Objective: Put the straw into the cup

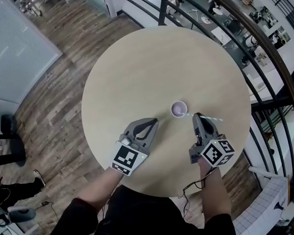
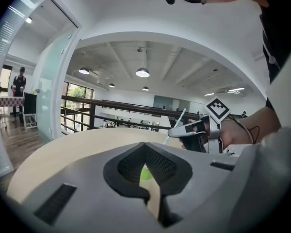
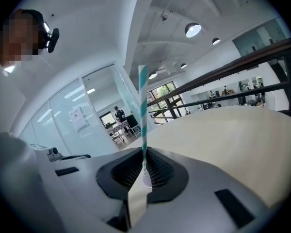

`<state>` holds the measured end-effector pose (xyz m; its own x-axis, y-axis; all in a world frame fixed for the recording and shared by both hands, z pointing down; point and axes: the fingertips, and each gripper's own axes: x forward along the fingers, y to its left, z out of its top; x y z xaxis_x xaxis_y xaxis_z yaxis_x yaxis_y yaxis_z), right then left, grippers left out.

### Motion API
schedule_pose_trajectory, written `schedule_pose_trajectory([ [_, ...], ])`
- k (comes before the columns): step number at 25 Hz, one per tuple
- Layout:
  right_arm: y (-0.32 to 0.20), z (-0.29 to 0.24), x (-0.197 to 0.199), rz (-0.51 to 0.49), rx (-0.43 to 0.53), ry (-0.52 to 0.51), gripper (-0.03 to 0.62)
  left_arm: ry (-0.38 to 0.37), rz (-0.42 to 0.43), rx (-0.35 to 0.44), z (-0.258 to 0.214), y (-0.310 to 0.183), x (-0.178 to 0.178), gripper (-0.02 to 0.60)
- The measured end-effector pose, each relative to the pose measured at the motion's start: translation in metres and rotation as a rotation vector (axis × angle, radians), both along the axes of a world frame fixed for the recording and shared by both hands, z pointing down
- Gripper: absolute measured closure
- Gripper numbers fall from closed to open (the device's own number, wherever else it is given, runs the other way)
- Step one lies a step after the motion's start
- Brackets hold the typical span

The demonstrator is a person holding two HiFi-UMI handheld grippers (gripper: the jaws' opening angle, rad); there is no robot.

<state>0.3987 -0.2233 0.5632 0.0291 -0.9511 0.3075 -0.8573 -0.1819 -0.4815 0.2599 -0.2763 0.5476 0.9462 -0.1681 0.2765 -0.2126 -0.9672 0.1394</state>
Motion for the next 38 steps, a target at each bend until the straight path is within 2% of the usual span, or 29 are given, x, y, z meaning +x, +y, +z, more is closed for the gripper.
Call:
schedule_pose_trajectory([
  [7, -0.004, 0.051, -0.004, 0.021, -0.122, 0.003, 0.557, -0.016, -0.009, -0.035, 0.023, -0.001, -0.006, 0.577],
  [14, -0.018, 0.071, 0.011, 0.038, -0.199, 0.026, 0.556, -0.028, -0.024, -0.054, 0.028, -0.015, 0.001, 0.577],
  [21, -0.024, 0.079, 0.003, 0.011, -0.211, -0.002, 0.551, -0.036, -0.034, -0.055, 0.032, -0.014, -0.008, 0.577],
  [29, -0.019, 0.069, 0.005, 0.043, -0.202, 0.007, 0.429, -0.028, -0.039, -0.059, 0.027, -0.012, -0.012, 0.577],
  [33, -0.008, 0.068, 0.005, 0.068, -0.217, 0.007, 0.412, -0.02, -0.034, -0.063, 0.023, -0.008, -0.013, 0.576],
  [38, 0.007, 0.055, 0.002, 0.095, -0.19, -0.005, 0.411, -0.002, -0.021, -0.054, 0.011, -0.003, -0.012, 0.577],
])
